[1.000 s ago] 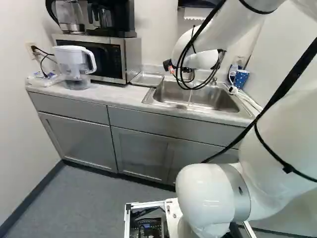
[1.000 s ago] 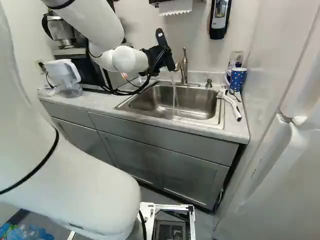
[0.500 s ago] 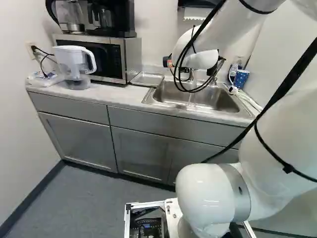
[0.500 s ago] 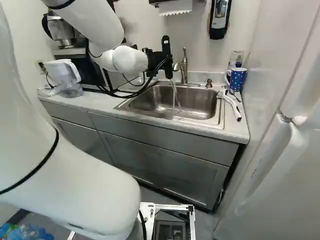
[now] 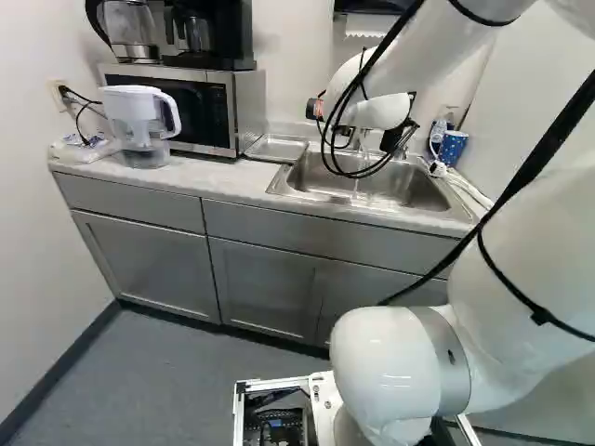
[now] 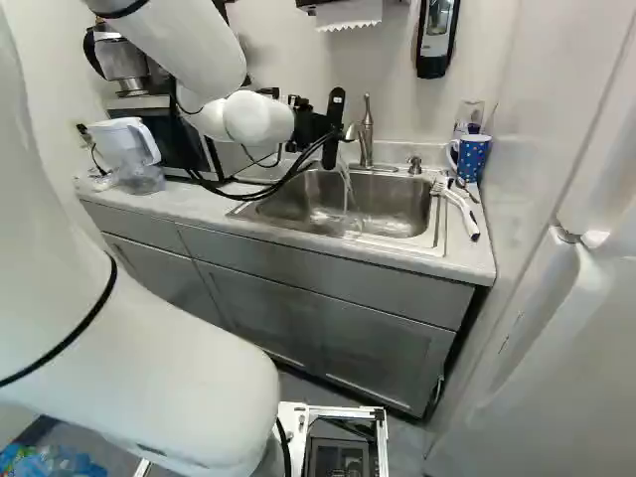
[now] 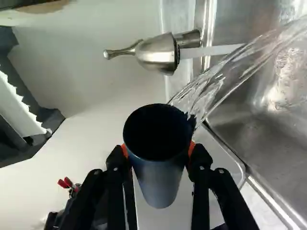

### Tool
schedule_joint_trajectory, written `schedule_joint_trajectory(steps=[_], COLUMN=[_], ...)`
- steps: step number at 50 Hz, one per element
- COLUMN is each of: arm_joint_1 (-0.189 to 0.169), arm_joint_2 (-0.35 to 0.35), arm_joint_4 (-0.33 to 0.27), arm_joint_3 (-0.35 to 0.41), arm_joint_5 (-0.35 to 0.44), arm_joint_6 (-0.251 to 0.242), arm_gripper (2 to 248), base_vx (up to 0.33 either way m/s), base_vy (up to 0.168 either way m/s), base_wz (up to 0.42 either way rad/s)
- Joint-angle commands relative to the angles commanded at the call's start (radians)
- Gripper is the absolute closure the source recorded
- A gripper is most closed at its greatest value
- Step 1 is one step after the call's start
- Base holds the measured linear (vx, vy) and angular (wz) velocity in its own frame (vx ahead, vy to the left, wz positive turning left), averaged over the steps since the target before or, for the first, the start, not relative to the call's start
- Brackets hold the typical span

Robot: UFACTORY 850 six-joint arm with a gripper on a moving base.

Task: Rinse the cup and place it in the tray

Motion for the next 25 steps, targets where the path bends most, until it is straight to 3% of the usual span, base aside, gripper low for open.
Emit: schedule_joint_trajectory(steps=[25], arm_joint_1=[0.000], arm_joint_2=[0.000], arm_joint_4=[0.000], arm_joint_3=[0.000], arm_joint_5=[0.000], arm_joint_6=[0.000], arm_gripper=[125], base_vx=[0.000], base_vy=[0.000], base_wz=[0.000])
